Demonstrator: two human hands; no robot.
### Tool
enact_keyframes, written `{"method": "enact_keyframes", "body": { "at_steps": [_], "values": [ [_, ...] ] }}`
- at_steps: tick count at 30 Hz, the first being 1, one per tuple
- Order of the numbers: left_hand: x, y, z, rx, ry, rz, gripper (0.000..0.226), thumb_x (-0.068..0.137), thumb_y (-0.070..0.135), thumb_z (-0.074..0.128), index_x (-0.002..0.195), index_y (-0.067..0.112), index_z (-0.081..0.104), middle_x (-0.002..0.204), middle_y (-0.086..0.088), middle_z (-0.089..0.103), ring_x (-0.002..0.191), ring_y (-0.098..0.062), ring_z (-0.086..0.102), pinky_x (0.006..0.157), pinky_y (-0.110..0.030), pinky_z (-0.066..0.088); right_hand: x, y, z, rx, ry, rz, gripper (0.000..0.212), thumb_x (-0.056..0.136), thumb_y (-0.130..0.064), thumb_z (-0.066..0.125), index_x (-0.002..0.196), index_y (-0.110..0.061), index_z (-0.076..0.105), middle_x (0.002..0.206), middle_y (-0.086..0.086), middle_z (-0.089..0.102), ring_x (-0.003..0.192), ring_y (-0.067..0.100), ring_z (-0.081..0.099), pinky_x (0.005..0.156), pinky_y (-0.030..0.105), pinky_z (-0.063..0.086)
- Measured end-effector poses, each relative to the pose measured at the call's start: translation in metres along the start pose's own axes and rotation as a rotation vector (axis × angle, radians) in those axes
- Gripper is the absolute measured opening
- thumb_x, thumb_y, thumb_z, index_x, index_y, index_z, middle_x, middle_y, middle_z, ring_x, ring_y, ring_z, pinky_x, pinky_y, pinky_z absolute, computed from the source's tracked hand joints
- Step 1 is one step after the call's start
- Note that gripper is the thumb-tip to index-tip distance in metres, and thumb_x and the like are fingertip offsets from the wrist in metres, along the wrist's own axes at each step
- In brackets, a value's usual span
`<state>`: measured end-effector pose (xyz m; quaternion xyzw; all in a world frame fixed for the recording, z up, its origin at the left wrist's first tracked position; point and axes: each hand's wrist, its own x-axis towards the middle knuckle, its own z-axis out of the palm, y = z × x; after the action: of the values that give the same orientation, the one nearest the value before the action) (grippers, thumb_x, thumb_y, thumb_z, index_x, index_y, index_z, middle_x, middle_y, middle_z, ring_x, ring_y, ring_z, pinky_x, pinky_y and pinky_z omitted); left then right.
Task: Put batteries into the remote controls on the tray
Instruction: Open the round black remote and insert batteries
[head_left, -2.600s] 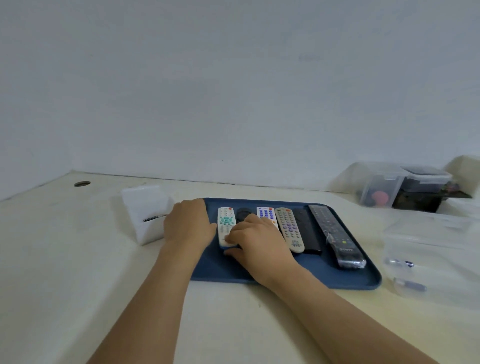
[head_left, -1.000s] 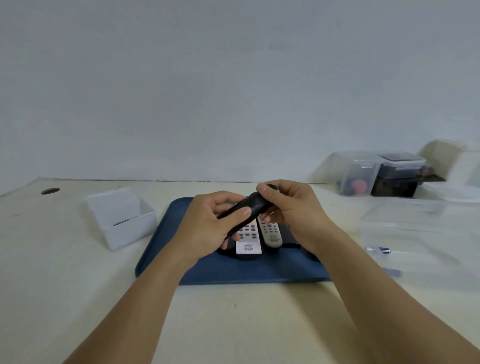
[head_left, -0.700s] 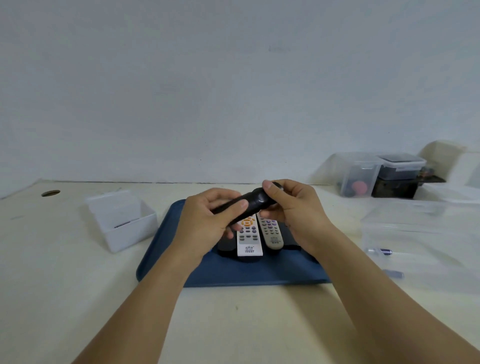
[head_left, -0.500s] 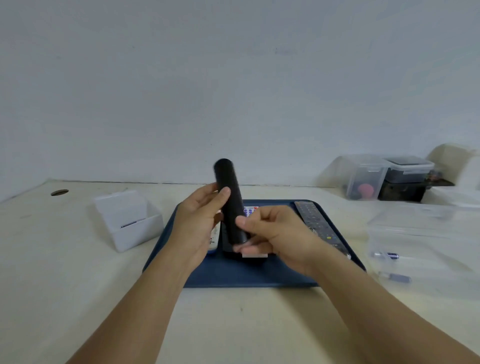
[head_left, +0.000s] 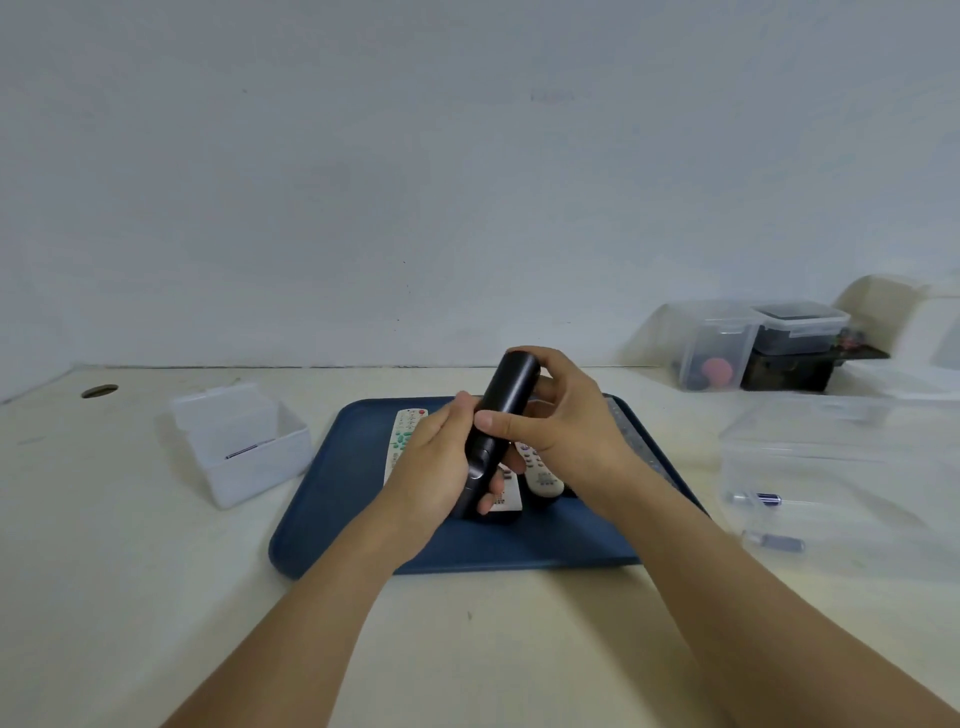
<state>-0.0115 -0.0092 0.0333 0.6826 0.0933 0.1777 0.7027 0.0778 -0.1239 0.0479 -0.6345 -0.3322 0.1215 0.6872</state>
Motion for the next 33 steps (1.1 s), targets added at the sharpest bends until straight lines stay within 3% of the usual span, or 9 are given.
{"method": "enact_keyframes", "body": {
  "at_steps": [2, 4, 7, 11, 16, 20, 26, 33],
  "values": [
    [0.0, 0.001, 0.001, -0.032, -0.011, -0.028, 0.052, 0.109, 0.045, 0.029, 0.114, 0.01, 0.067, 0.074, -0.019, 0.066, 0.053, -0.022, 0.052, 0.046, -0.03, 0.043, 0.003, 0.001, -0.003, 0.003, 0.007, -0.009, 0.059, 0.071, -0.004, 0.088, 0.12, -0.017, 0.059, 0.101, 0.022, 0.07, 0.066, 0.022, 0.068, 0.055, 0.03, 0.055],
    [0.0, 0.001, 0.002, -0.019, -0.034, -0.043, 0.049, 0.108, 0.043, 0.034, 0.117, 0.004, 0.062, 0.075, -0.017, 0.062, 0.053, -0.021, 0.05, 0.046, -0.029, 0.041, 0.004, 0.003, -0.005, -0.024, 0.036, -0.011, 0.055, 0.07, -0.009, 0.089, 0.116, -0.018, 0.061, 0.098, 0.021, 0.072, 0.068, 0.022, 0.071, 0.061, 0.028, 0.058],
    [-0.001, -0.001, 0.002, 0.001, -0.04, -0.039, 0.042, 0.109, 0.036, 0.036, 0.119, 0.003, 0.059, 0.074, -0.015, 0.06, 0.052, -0.02, 0.049, 0.045, -0.029, 0.04, 0.006, 0.007, -0.005, -0.059, 0.07, -0.027, 0.05, 0.071, -0.015, 0.09, 0.113, -0.02, 0.062, 0.093, 0.019, 0.073, 0.078, 0.029, 0.074, 0.072, 0.035, 0.062],
    [-0.002, 0.001, 0.002, -0.002, -0.051, -0.027, 0.04, 0.11, 0.033, 0.033, 0.116, 0.006, 0.061, 0.074, -0.014, 0.061, 0.054, -0.019, 0.05, 0.045, -0.029, 0.042, 0.009, 0.009, -0.004, -0.034, 0.094, -0.044, 0.046, 0.074, -0.016, 0.089, 0.112, -0.021, 0.063, 0.089, 0.017, 0.073, 0.068, 0.025, 0.073, 0.066, 0.033, 0.06],
    [-0.002, 0.001, 0.001, -0.036, -0.126, -0.021, 0.027, 0.108, 0.021, 0.04, 0.12, 0.009, 0.06, 0.078, -0.012, 0.06, 0.057, -0.017, 0.052, 0.046, -0.027, 0.042, 0.013, 0.011, -0.006, -0.022, 0.114, -0.059, 0.04, 0.079, -0.021, 0.085, 0.114, -0.018, 0.065, 0.089, 0.017, 0.074, 0.08, 0.03, 0.074, 0.075, 0.038, 0.062],
    [0.001, -0.004, 0.0, 0.1, -0.122, 0.045, 0.021, 0.108, 0.019, 0.042, 0.119, 0.015, 0.059, 0.079, -0.009, 0.059, 0.058, -0.017, 0.05, 0.048, -0.028, 0.041, 0.013, 0.012, -0.007, 0.043, 0.028, -0.02, 0.034, 0.087, -0.017, 0.077, 0.118, -0.014, 0.062, 0.097, 0.019, 0.073, 0.082, 0.026, 0.074, 0.072, 0.031, 0.06],
    [0.003, -0.002, -0.005, 0.137, -0.107, 0.087, 0.021, 0.108, 0.019, 0.043, 0.12, 0.019, 0.06, 0.073, -0.006, 0.06, 0.056, -0.016, 0.048, 0.047, -0.027, 0.039, 0.016, 0.012, -0.011, 0.098, 0.069, -0.061, 0.021, 0.096, -0.013, 0.065, 0.117, -0.013, 0.068, 0.09, 0.001, 0.07, 0.08, 0.016, 0.068, 0.07, 0.03, 0.059],
    [0.007, -0.002, -0.007, 0.143, -0.121, 0.089, 0.022, 0.108, 0.023, 0.045, 0.121, 0.023, 0.063, 0.073, -0.007, 0.059, 0.056, -0.015, 0.048, 0.046, -0.027, 0.039, 0.018, 0.014, -0.015, 0.19, 0.068, -0.06, 0.027, 0.092, -0.006, 0.069, 0.118, -0.011, 0.07, 0.085, 0.019, 0.066, 0.082, 0.025, 0.069, 0.079, 0.032, 0.058]
  ]
}}
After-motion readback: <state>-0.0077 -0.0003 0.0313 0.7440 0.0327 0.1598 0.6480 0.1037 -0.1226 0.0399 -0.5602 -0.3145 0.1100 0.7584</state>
